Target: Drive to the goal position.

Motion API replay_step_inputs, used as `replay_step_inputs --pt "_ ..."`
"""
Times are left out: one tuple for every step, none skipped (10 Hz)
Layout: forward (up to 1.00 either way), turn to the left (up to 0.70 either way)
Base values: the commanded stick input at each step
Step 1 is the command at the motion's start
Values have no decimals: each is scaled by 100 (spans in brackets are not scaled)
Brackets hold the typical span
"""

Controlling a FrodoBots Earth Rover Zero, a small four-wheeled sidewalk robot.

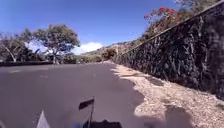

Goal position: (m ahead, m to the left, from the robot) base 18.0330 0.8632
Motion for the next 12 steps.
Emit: replay_step_inputs --pt "100 0" --pt "100 0" --pt "100 0" --pt "100 0" --pt "100 0" --pt "100 0" --pt "100 0" --pt "100 0" --pt "100 0" --pt "100 0" --pt "100 0" --pt "100 0"
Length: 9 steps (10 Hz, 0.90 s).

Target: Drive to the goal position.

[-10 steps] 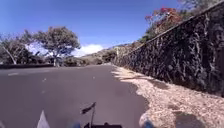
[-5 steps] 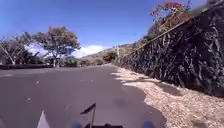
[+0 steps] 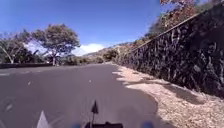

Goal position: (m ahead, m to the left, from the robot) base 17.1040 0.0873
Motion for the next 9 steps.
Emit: replay_step_inputs --pt "100 0" --pt "100 0" --pt "100 0" --pt "100 0" --pt "100 0" --pt "100 0" --pt "100 0" --pt "100 0" --pt "100 0"
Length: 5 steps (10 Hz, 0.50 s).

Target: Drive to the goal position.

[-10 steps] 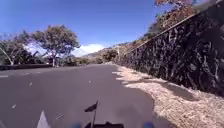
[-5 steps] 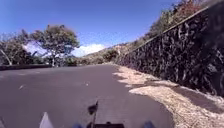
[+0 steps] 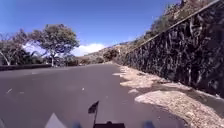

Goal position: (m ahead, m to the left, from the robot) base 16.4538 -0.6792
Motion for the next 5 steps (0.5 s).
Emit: replay_step_inputs --pt "100 0" --pt "100 0" --pt "100 0" --pt "100 0" --pt "100 0"
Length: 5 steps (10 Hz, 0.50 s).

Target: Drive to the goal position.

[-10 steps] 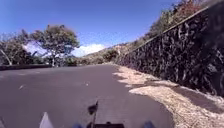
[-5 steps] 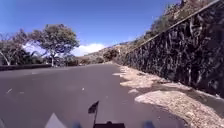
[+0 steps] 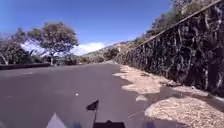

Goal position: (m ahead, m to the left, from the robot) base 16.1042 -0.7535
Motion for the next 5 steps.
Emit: replay_step_inputs --pt "100 0" --pt "100 0" --pt "100 0" --pt "100 0" --pt "100 0"
